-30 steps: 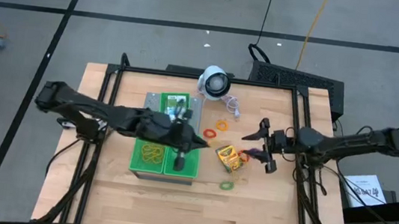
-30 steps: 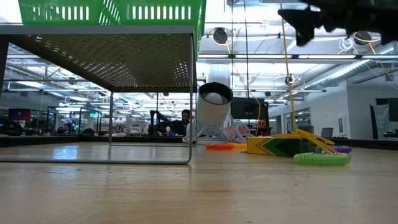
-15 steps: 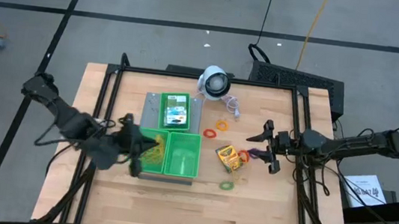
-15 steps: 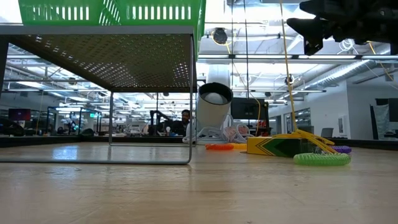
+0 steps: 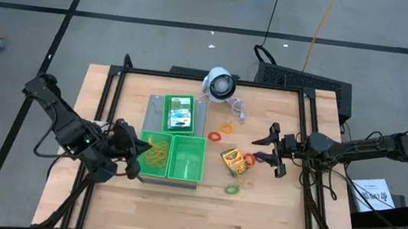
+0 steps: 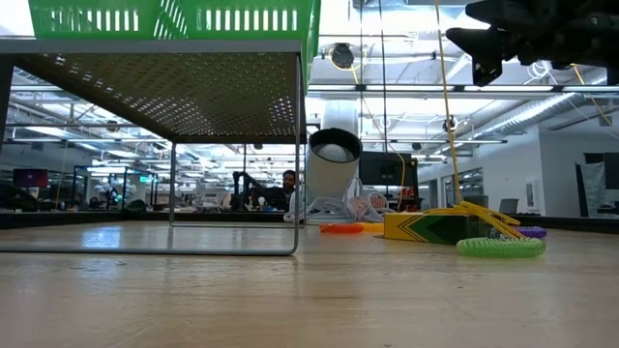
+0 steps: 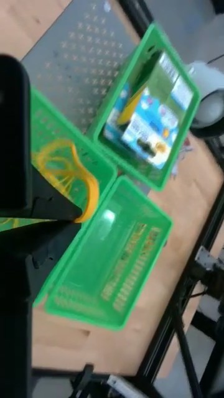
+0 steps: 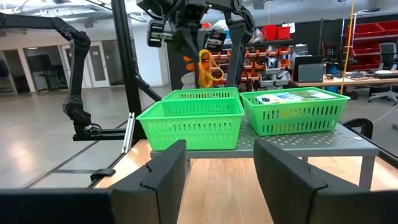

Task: Pick & Place Office Desk Supplies
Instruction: Put the yellow rubber band into the bottom left green basket on the shelf

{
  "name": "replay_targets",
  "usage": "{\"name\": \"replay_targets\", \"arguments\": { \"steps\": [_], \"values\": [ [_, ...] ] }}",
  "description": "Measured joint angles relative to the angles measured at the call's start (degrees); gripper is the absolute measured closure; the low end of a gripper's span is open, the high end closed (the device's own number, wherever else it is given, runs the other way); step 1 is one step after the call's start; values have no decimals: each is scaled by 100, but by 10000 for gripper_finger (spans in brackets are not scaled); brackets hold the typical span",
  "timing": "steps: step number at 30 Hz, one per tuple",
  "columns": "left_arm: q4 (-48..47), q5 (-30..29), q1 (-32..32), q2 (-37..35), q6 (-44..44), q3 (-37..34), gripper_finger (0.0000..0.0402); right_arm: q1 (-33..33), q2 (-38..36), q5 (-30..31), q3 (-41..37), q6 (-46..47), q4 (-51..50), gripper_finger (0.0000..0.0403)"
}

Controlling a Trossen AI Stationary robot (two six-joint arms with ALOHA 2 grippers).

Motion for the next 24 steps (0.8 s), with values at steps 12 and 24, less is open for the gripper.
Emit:
{"name": "replay_targets", "arguments": {
  "steps": [12,24],
  "values": [
    [78,49,156,140,-129,0,251,1,0,-24,0,2,4,229],
    [248,250,402,187,354,0,169,4,0,-28,2,151,2,227]
  ]
}}
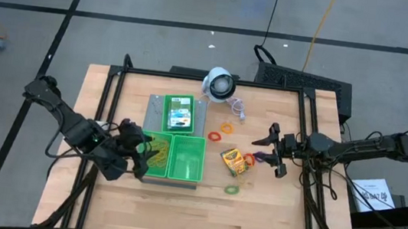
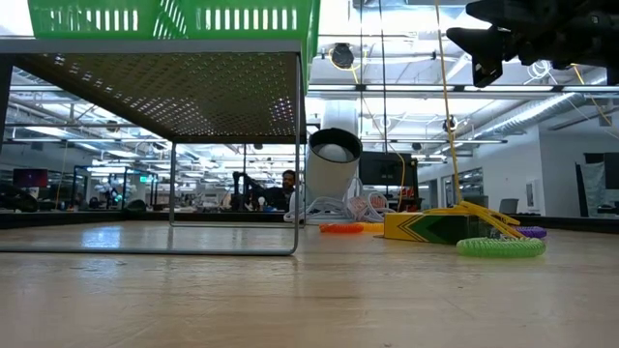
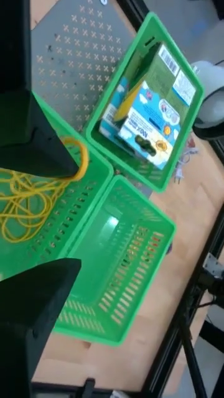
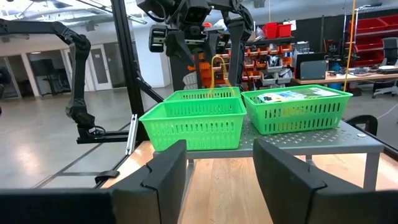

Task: Pick & Place Office Desk Supplies
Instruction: Put the yellow rubber band into the bottom left green basket on the shelf

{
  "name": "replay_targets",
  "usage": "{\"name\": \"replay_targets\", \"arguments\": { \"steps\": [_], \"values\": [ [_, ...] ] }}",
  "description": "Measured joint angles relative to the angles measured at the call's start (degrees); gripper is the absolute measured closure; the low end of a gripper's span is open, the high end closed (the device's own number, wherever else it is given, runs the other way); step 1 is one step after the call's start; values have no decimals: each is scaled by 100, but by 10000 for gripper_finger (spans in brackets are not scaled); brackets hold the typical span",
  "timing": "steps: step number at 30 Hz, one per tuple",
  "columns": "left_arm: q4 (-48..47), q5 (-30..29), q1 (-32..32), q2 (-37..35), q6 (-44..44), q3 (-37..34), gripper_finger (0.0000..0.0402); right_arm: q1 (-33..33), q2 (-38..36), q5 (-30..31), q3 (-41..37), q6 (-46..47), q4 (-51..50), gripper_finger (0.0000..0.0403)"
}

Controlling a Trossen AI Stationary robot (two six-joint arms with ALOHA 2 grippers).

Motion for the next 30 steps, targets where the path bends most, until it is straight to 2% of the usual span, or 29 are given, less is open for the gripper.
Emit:
{"name": "replay_targets", "arguments": {
  "steps": [4,7,10,20,23,28,30],
  "values": [
    [15,607,6,-15,-59,0,165,0,0,0,0,-2,0,230],
    [12,1246,132,-10,-483,0,165,0,0,0,0,-2,0,230],
    [-7,1911,385,-10,-947,0,165,0,0,0,0,-2,0,228],
    [-143,3762,1232,-11,-1163,0,165,0,0,-2,2,0,0,230],
    [-119,3842,1466,-12,-494,0,165,0,0,-2,2,-1,-2,229],
    [535,3023,1330,-326,1324,0,165,0,0,-2,2,0,-74,231],
    [860,3020,1228,-519,2210,11,165,0,0,-2,4,-3,-129,230]
  ]
}}
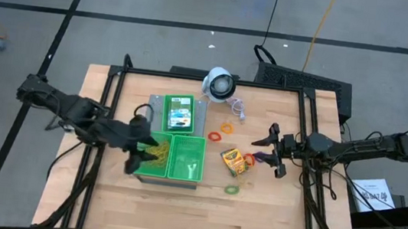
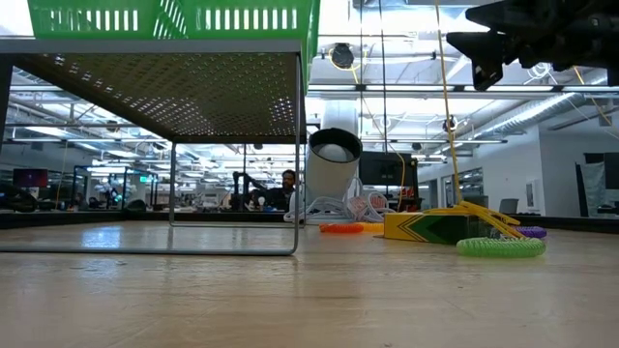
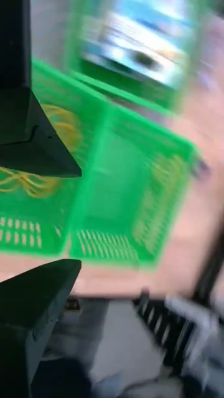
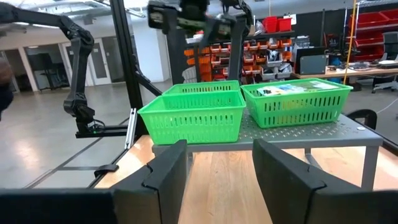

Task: Pick & Place Office Desk Supplies
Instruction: Put the yellow rubber band into the bottom left green basket on the shelf

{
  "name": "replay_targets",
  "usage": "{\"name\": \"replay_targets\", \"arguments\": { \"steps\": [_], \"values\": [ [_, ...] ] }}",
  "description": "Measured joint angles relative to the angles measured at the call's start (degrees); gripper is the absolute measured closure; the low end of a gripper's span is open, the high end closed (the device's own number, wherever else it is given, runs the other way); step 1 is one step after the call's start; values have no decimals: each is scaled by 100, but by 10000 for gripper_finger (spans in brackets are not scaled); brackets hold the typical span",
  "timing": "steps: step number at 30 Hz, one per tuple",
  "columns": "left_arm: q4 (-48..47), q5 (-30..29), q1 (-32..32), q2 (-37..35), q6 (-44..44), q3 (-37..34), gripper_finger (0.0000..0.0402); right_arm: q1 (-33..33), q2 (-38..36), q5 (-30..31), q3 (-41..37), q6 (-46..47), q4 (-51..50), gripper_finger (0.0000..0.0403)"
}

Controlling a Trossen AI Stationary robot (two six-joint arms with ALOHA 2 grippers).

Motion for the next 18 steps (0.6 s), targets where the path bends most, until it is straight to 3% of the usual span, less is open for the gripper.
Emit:
{"name": "replay_targets", "arguments": {
  "steps": [6,9,18],
  "values": [
    [755,-1,-197,-366,2051,-37,165,-2,0,0,0,-91,-39,231],
    [1415,-70,-202,-756,2813,-454,165,-2,0,1,0,-156,-68,231],
    [3947,672,463,-2200,3137,-2817,165,-1,145,0,0,51,-666,232]
  ]
}}
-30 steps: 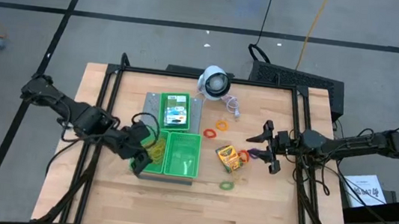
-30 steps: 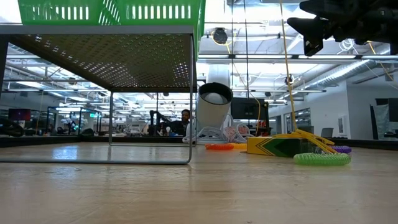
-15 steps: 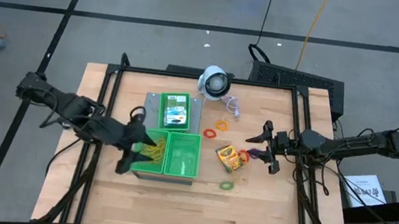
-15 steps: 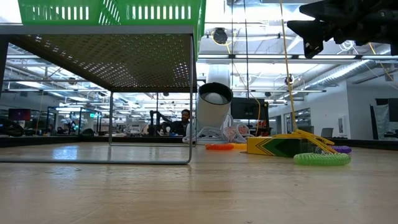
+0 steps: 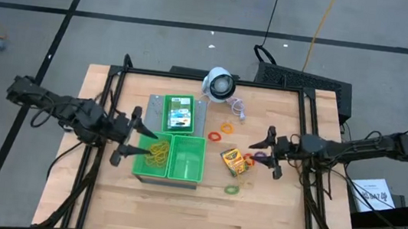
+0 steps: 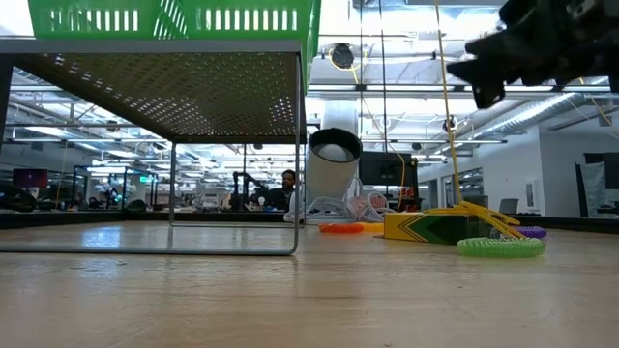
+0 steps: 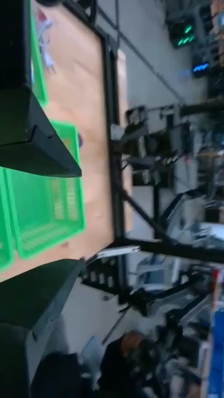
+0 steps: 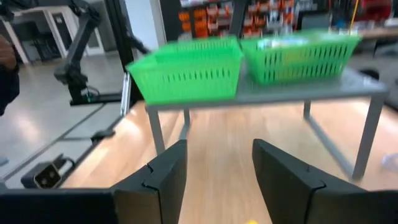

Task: Pick & Place Office Desk Supplies
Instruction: Put the yellow rubber band into the bottom left green basket on the shelf

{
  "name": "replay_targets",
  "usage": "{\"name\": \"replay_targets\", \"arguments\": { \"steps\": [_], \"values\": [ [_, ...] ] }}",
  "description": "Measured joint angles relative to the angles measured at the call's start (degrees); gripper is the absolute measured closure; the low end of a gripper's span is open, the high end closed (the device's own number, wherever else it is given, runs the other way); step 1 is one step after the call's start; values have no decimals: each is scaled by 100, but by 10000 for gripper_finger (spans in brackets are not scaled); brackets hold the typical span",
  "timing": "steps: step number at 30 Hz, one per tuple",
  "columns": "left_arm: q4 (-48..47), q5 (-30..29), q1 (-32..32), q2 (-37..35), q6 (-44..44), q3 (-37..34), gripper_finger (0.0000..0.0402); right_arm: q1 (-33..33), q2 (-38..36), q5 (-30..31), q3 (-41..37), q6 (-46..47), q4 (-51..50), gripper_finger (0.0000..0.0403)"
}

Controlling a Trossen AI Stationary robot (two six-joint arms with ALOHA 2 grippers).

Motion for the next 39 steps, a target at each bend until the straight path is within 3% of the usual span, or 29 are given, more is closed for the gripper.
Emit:
{"name": "replay_targets", "arguments": {
  "steps": [8,14,20,33,39],
  "values": [
    [1159,242,770,-1009,170,-1306,165,170,684,86,2,323,-460,234],
    [2079,348,1169,-1157,-324,-1970,165,355,1480,804,2,814,-1161,234],
    [2123,352,1267,-1054,-443,-2022,165,362,1929,905,2,1344,-1310,234],
    [2081,260,1269,-1026,-249,-2022,165,360,2055,878,2,2139,-2027,234],
    [2055,258,1267,-987,-233,-2022,165,362,2085,40,2,2561,-1968,234]
  ]
}}
